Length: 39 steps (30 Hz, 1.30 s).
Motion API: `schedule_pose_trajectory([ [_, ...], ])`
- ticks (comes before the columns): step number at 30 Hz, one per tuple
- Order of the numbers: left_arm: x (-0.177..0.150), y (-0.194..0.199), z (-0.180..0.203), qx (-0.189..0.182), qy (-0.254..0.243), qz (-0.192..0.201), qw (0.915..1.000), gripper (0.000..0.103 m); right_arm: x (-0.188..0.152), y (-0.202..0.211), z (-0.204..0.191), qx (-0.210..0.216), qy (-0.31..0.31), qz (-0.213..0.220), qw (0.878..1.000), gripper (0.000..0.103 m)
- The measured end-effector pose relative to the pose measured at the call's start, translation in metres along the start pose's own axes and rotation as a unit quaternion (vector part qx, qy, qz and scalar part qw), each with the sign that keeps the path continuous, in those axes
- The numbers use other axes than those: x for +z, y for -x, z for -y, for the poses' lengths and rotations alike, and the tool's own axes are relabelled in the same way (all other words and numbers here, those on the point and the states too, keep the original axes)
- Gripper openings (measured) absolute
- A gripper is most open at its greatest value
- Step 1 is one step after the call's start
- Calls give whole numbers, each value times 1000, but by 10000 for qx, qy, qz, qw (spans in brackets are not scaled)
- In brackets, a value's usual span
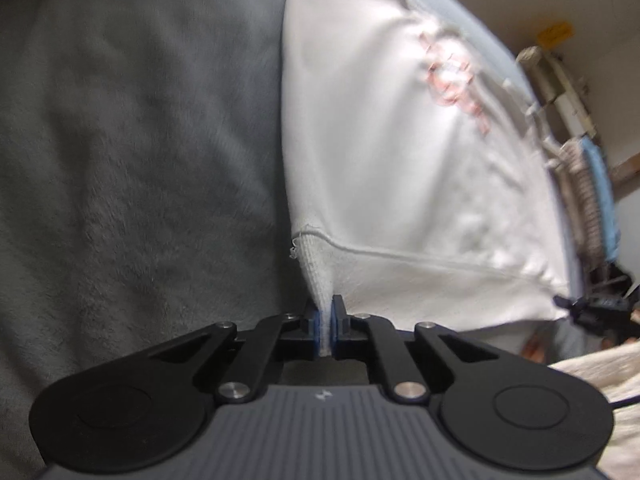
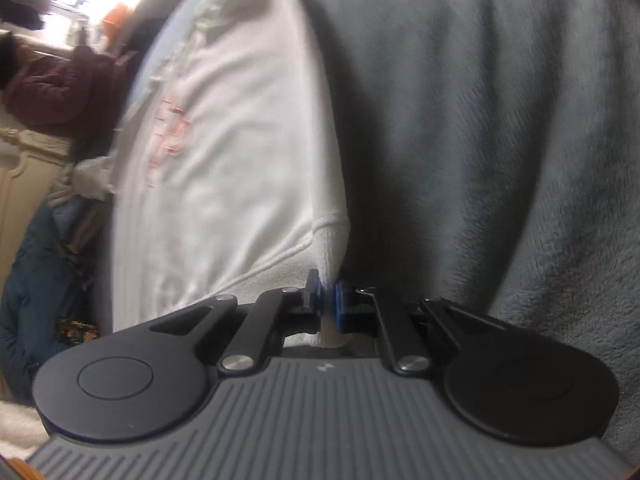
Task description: Fold clothes
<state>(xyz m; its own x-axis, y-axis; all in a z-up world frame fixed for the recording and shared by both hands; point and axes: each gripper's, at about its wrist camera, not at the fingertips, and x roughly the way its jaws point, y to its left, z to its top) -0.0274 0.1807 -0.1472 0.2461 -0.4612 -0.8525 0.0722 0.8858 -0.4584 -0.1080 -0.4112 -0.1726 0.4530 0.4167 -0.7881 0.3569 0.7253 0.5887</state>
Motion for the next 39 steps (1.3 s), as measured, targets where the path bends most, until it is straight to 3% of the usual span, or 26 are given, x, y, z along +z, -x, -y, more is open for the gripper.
schedule_pose_trajectory([
  [4, -2, -3, 6, 232, -310, -23, 9992, 9, -1, -2, 11, -52, -119, 19, 9999, 8],
  [7, -6, 6, 13, 468, -543, -63, 9974, 22, -2, 16, 13, -328, -75, 134, 9993, 17],
  [9, -8, 19, 14, 689, -673, 33, 9953, 26, -1, 31, 12, -655, 55, 297, 9974, 24],
  [11, -7, 36, 15, 883, -756, 264, 9929, 26, 2, 51, 3, -1238, 457, 681, 9889, 25],
  [13, -6, 52, 17, 980, -790, 583, 9903, 25, 7, 64, -14, -1518, 1006, 1040, 9777, 26],
  [16, 15, 53, 35, 878, -1098, 945, 9855, 26, 14, 47, -66, -1133, 2099, 1205, 9636, 26],
  [19, 42, 30, 64, 714, -1417, 1208, 9799, 26, 17, 10, -132, -550, 3330, 1171, 9340, 26],
  [23, 81, -25, 96, 648, -1488, 1382, 9770, 25, 0, -72, -231, 197, 4907, 945, 8659, 24],
  [26, 98, -58, 109, 943, -1575, 1529, 9710, 25, -10, -117, -261, 465, 5376, 711, 8389, 24],
  [28, 107, -75, 110, 1190, -1490, 1526, 9697, 25, -15, -139, -267, 542, 5504, 595, 8310, 24],
  [31, 109, -79, 100, 1163, -1378, 1577, 9709, 20, -17, -161, -253, 359, 5590, 285, 8279, 21],
  [33, 108, -74, 93, 1136, -1410, 1597, 9704, 19, -23, -153, -230, 431, 5659, 320, 8227, 20],
  [37, 111, -71, 76, 913, -1211, 1628, 9749, 19, -4, -112, -178, 308, 5178, 76, 8549, 20],
  [39, 112, -69, 69, 775, -1094, 1644, 9772, 19, 4, -90, -152, 6, 5064, 15, 8623, 19],
])
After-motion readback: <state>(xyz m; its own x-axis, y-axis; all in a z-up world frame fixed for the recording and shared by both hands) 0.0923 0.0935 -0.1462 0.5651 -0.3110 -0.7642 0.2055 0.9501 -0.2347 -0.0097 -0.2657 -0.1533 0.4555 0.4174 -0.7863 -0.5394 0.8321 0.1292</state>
